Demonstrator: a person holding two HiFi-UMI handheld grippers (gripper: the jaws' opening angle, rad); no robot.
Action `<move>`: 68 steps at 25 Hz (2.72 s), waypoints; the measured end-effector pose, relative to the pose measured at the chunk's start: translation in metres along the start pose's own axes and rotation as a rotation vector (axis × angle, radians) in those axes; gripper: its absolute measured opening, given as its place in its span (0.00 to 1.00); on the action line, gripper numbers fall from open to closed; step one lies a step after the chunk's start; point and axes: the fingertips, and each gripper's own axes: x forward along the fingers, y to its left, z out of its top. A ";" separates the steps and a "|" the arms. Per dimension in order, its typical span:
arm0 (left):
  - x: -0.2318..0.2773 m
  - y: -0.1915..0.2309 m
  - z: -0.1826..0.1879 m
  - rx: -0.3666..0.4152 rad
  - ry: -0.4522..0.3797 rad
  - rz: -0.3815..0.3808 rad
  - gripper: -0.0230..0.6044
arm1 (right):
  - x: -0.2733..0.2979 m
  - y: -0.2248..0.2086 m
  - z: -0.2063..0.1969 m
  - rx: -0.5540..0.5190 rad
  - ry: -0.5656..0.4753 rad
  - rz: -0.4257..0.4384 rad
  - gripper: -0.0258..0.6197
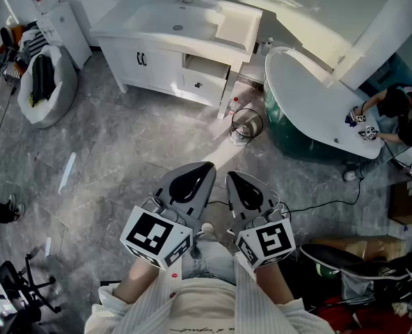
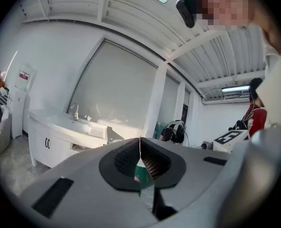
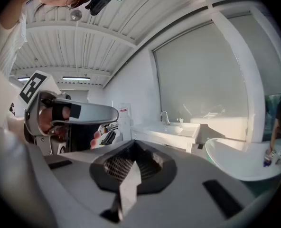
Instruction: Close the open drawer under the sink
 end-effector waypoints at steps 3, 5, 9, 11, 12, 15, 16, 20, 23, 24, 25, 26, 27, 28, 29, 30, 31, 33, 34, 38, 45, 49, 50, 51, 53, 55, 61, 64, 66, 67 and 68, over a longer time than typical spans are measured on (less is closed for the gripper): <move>0.003 -0.001 -0.002 -0.002 0.003 0.008 0.06 | -0.002 -0.002 -0.002 0.003 0.000 0.007 0.05; 0.004 -0.002 -0.003 -0.003 0.001 0.012 0.06 | -0.003 -0.003 -0.002 -0.002 -0.002 0.014 0.05; 0.005 -0.005 -0.004 -0.005 -0.007 0.029 0.06 | -0.006 -0.006 -0.001 -0.007 -0.009 0.024 0.05; 0.005 -0.006 -0.004 -0.006 -0.014 0.043 0.06 | -0.009 -0.009 0.000 -0.011 -0.010 0.028 0.05; 0.006 -0.005 -0.004 -0.006 -0.017 0.051 0.06 | -0.010 -0.011 0.000 -0.010 -0.011 0.029 0.05; 0.006 -0.005 -0.004 -0.008 -0.027 0.078 0.06 | -0.016 -0.016 -0.002 -0.010 -0.012 0.035 0.05; 0.005 -0.005 -0.004 -0.009 -0.031 0.086 0.06 | -0.017 -0.018 -0.003 -0.014 -0.012 0.040 0.05; 0.005 -0.008 -0.012 -0.012 -0.029 0.104 0.06 | -0.022 -0.022 -0.009 -0.019 -0.010 0.053 0.05; 0.006 -0.010 -0.018 -0.024 -0.018 0.109 0.06 | -0.022 -0.025 -0.014 -0.005 0.000 0.058 0.05; 0.007 -0.010 -0.017 -0.023 -0.015 0.112 0.06 | -0.022 -0.026 -0.015 0.000 0.003 0.061 0.05; 0.008 -0.009 -0.016 -0.021 -0.014 0.115 0.06 | -0.020 -0.027 -0.015 0.004 0.006 0.063 0.05; 0.008 -0.008 -0.015 -0.018 -0.014 0.117 0.06 | -0.018 -0.027 -0.016 0.008 0.008 0.065 0.05; 0.009 -0.006 -0.013 -0.015 -0.016 0.118 0.06 | -0.015 -0.028 -0.016 0.012 0.010 0.065 0.05; 0.011 -0.003 -0.012 -0.012 -0.017 0.118 0.06 | -0.012 -0.029 -0.016 0.016 0.011 0.065 0.05; 0.013 0.001 -0.011 -0.010 -0.019 0.117 0.06 | -0.008 -0.030 -0.017 0.019 0.012 0.063 0.05; 0.016 0.005 -0.010 -0.009 -0.021 0.116 0.06 | -0.004 -0.031 -0.017 0.021 0.013 0.061 0.05; 0.019 0.010 -0.009 -0.009 -0.022 0.115 0.06 | 0.001 -0.033 -0.016 0.020 0.014 0.058 0.05; 0.027 0.020 -0.006 -0.011 -0.020 0.109 0.06 | 0.012 -0.038 -0.014 0.015 0.016 0.052 0.05; 0.031 0.026 -0.005 -0.011 -0.017 0.106 0.06 | 0.019 -0.041 -0.012 0.011 0.017 0.049 0.05; 0.055 0.053 -0.003 -0.013 0.001 0.090 0.06 | 0.052 -0.056 -0.007 0.014 0.024 0.035 0.05; 0.095 0.122 0.026 -0.004 -0.001 0.082 0.06 | 0.129 -0.079 0.013 0.005 0.021 0.021 0.05; 0.113 0.159 0.044 0.030 -0.005 0.070 0.06 | 0.171 -0.089 0.031 -0.008 0.000 0.005 0.05; 0.117 0.168 0.047 0.040 -0.003 0.067 0.06 | 0.180 -0.091 0.034 -0.008 -0.005 -0.001 0.05; 0.120 0.175 0.049 0.046 0.001 0.063 0.06 | 0.188 -0.092 0.037 -0.007 -0.011 -0.006 0.05; 0.127 0.190 0.051 0.048 0.011 0.054 0.06 | 0.203 -0.095 0.042 -0.004 -0.020 -0.017 0.05; 0.134 0.201 0.051 0.046 0.025 0.043 0.06 | 0.215 -0.098 0.044 0.001 -0.021 -0.028 0.05; 0.153 0.222 0.047 0.031 0.056 0.030 0.06 | 0.237 -0.113 0.043 0.011 0.000 -0.047 0.05; 0.169 0.238 0.043 0.024 0.063 0.045 0.06 | 0.255 -0.132 0.036 0.027 0.012 -0.054 0.05; 0.183 0.252 0.041 0.018 0.066 0.057 0.06 | 0.270 -0.145 0.034 0.030 0.020 -0.050 0.05; 0.191 0.259 0.042 0.015 0.067 0.064 0.06 | 0.278 -0.152 0.034 0.030 0.024 -0.046 0.05; 0.199 0.267 0.044 0.013 0.067 0.069 0.06 | 0.287 -0.159 0.034 0.029 0.026 -0.042 0.05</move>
